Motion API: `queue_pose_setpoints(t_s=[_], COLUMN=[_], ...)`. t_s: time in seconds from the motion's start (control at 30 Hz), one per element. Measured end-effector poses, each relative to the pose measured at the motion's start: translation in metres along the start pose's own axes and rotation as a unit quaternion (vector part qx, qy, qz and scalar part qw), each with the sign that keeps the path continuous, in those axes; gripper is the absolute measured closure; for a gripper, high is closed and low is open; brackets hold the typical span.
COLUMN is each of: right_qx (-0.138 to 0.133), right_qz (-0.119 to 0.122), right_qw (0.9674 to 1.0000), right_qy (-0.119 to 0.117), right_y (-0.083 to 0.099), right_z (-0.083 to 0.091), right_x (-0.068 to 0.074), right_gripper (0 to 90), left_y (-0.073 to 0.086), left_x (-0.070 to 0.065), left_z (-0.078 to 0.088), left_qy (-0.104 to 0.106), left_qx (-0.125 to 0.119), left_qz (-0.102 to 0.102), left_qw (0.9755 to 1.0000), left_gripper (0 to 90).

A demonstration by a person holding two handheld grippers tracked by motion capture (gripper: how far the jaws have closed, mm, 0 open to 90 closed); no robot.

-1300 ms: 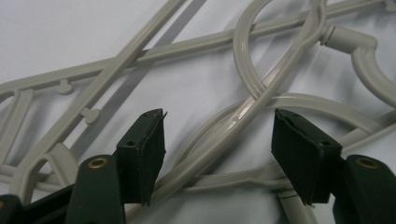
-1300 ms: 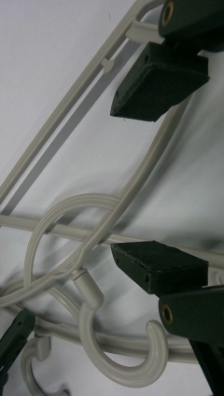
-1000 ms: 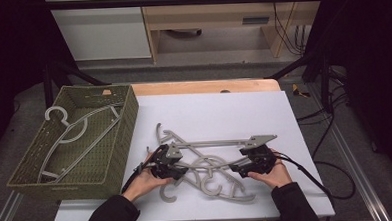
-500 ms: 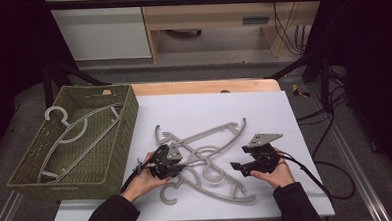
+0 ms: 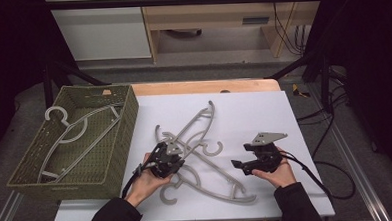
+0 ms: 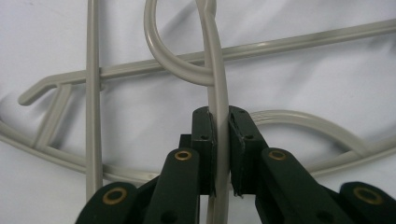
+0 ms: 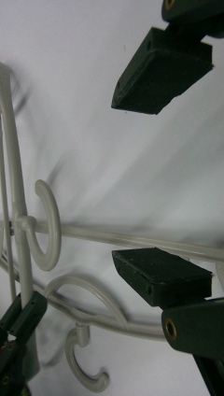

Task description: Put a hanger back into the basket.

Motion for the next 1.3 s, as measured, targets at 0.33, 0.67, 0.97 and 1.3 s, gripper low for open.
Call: queue_pose_setpoints(t_s=[0.33, 0.67, 0.97, 1.3], right_qx=[-0.006, -0.017, -0.020, -0.018], right_qz=[-0.008, -0.017, -0.023, -0.019], right_qw=[0.9999, 0.9997, 0.9995, 0.9996], right_qy=[0.002, 0.009, 0.011, 0.012], right_y=[-0.001, -0.004, -0.004, -0.004], right_z=[0.002, 0.006, 0.008, 0.006], right_x=[0.000, 0.000, 0.002, 0.003], right_gripper=[21.9, 18.1, 15.7, 15.6], left_y=[0.000, -0.002, 0.026, 0.024], left_x=[-0.029, -0.025, 0.012, 0.029], left_z=[-0.024, -0.003, 0.022, 0.004], left_qy=[0.015, 0.044, -0.028, -0.019], left_qx=[0.016, -0.026, -0.016, -0.014], left_qz=[0.031, 0.010, 0.057, 0.090], left_qw=[0.9993, 0.9987, 0.9978, 0.9957], left_gripper=[80.9, 57.8, 56.3, 68.2])
Point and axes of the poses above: each handheld gripper's, and its own axes: z roughly backward along the jaws, y roughly out of its underside, x roughly to its left, the point moved 5 cm from there along -z, roughly forward along the jaws, and after that the axes turned 13 degrees about y, right-handed, at the moved point
